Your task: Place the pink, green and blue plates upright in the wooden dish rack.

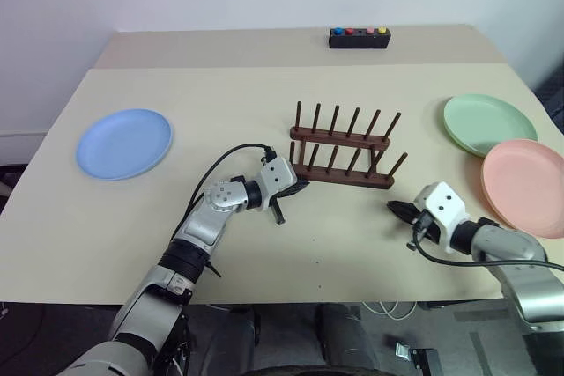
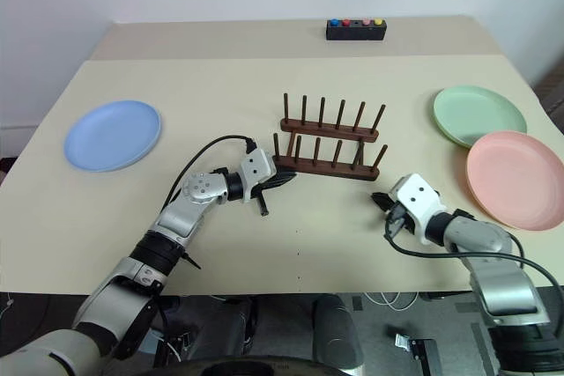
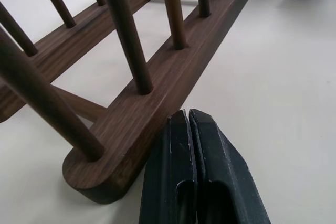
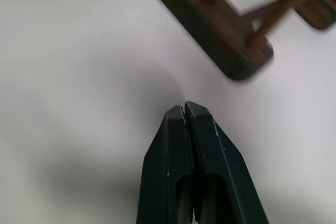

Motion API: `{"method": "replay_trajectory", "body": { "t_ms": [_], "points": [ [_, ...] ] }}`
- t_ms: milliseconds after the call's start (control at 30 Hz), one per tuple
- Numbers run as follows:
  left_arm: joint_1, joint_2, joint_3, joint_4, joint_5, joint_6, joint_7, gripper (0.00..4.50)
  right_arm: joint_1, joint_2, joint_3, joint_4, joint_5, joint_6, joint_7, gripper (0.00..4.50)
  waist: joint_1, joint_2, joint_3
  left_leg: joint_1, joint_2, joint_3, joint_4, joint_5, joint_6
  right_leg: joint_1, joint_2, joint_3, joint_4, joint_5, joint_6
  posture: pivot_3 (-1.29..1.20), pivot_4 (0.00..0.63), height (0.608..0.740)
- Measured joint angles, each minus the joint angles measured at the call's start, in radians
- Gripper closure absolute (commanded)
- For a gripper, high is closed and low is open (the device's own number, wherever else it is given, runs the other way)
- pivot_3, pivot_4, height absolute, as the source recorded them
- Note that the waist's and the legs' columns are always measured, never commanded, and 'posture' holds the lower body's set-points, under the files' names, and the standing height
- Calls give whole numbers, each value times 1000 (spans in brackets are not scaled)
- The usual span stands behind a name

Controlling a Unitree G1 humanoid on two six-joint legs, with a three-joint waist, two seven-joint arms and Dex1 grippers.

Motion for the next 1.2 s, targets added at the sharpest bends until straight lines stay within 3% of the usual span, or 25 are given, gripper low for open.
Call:
{"method": "replay_trajectory", "body": {
  "t_ms": [633,967,1100,1200],
  "points": [
    [3,2,0,-10,2,11,21,4477,-183,73,43,261,-86,-101,-127,4500,1,0,0,0,0,0,0,0,0,0,0,0,0,0,0,0,150,740],
    [-4,11,21,6,2,6,47,4477,-51,-1,-24,149,-53,-79,-73,4500,3,0,0,-1,0,0,0,0,0,-1,0,0,0,0,0,0,150,740],
    [0,16,27,5,2,6,47,4500,52,-54,-110,42,12,-13,-18,3254,1,0,0,-1,0,0,-1,0,0,0,0,0,0,0,0,0,150,740],
    [3,15,30,3,1,8,47,4500,126,-86,-197,-42,45,27,4,1713,1,0,0,-1,0,0,0,0,0,0,0,0,0,0,0,0,150,740]
  ]
}}
